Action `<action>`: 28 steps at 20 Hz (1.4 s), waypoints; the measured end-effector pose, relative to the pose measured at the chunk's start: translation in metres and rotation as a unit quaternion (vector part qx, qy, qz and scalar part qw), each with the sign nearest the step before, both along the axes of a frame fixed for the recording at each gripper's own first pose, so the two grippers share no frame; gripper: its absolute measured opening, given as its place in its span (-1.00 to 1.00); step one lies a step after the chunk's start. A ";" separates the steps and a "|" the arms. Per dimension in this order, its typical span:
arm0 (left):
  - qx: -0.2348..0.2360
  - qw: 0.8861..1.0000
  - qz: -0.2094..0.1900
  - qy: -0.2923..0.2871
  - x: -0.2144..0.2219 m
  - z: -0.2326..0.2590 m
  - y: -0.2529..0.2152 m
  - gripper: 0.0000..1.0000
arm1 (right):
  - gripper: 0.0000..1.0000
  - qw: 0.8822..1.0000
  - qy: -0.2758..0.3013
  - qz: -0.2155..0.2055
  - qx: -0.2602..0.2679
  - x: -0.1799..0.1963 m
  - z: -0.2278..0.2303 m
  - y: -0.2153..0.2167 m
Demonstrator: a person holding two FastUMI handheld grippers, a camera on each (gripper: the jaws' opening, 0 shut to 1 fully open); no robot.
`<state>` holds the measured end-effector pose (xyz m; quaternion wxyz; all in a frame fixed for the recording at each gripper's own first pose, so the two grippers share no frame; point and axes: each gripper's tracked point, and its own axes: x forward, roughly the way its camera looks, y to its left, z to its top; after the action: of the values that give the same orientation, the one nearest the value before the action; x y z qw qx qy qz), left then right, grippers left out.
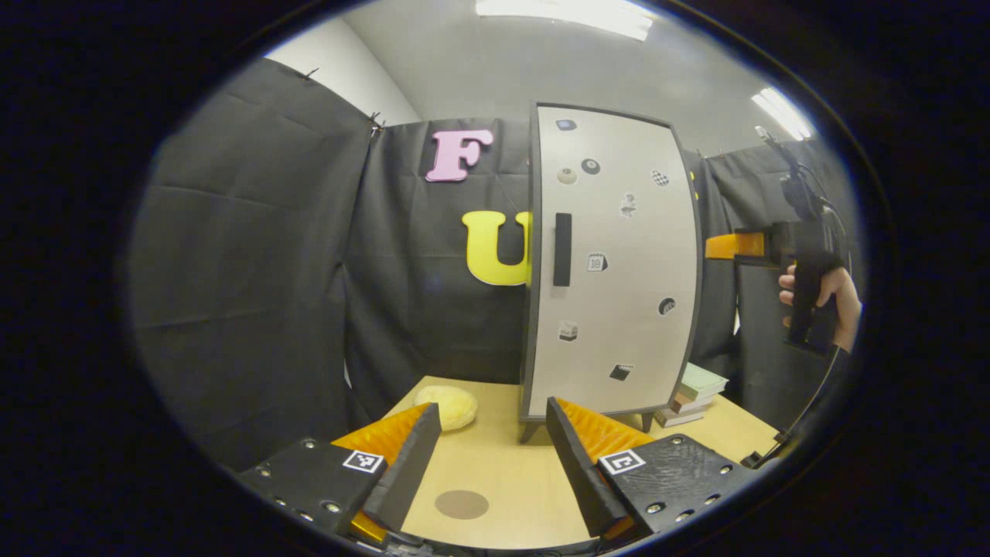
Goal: Open the cabinet door with the right hand, grasp the bottle in the cabinet with the left hand and place it on the coaster, then close the cabinet door with the right hand.
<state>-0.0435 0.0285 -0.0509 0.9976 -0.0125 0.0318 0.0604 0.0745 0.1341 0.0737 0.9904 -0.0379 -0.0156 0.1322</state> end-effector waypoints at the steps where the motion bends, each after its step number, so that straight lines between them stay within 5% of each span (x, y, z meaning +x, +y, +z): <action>1: -0.003 1.000 0.006 0.003 -0.003 -0.003 0.004 0.66 | 0.96 1.000 -0.008 0.005 -0.006 0.006 0.006 0.013; 2: -0.006 1.000 0.012 0.006 -0.005 -0.005 0.009 0.65 | 0.84 1.000 -0.011 0.011 -0.010 0.010 0.011 0.026; 3: -0.008 1.000 0.019 0.009 -0.008 -0.008 0.015 0.66 | 0.96 1.000 -0.008 0.019 -0.010 0.014 0.012 0.041; 10: -0.029 0.997 0.073 0.014 -0.026 -0.020 0.061 0.65 | 0.96 0.998 -0.008 0.067 0.009 0.042 0.028 0.133; 15: 0.010 0.994 0.103 0.042 -0.034 -0.043 0.088 0.70 | 0.86 0.997 0.018 0.065 0.021 0.079 0.022 0.173; 16: 0.014 0.993 0.104 0.046 -0.035 -0.046 0.090 0.65 | 0.96 0.997 0.029 0.065 0.023 0.085 0.017 0.178; 21: 0.002 0.992 0.108 0.069 -0.038 -0.070 0.094 0.76 | 0.96 0.997 0.047 0.062 0.010 0.108 -0.003 0.203; 26: -0.002 0.990 0.110 0.083 -0.038 -0.084 0.099 0.66 | 0.96 0.997 0.066 0.044 -0.007 0.123 -0.023 0.215; 28: -0.001 0.991 0.109 0.084 -0.035 -0.085 0.103 0.71 | 0.59 0.997 0.068 0.040 -0.013 0.126 -0.028 0.219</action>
<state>-0.0788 0.1317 -0.1356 0.9789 -0.0114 0.1139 0.1691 0.2007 0.3535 0.0454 0.9825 -0.0409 0.0524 0.1741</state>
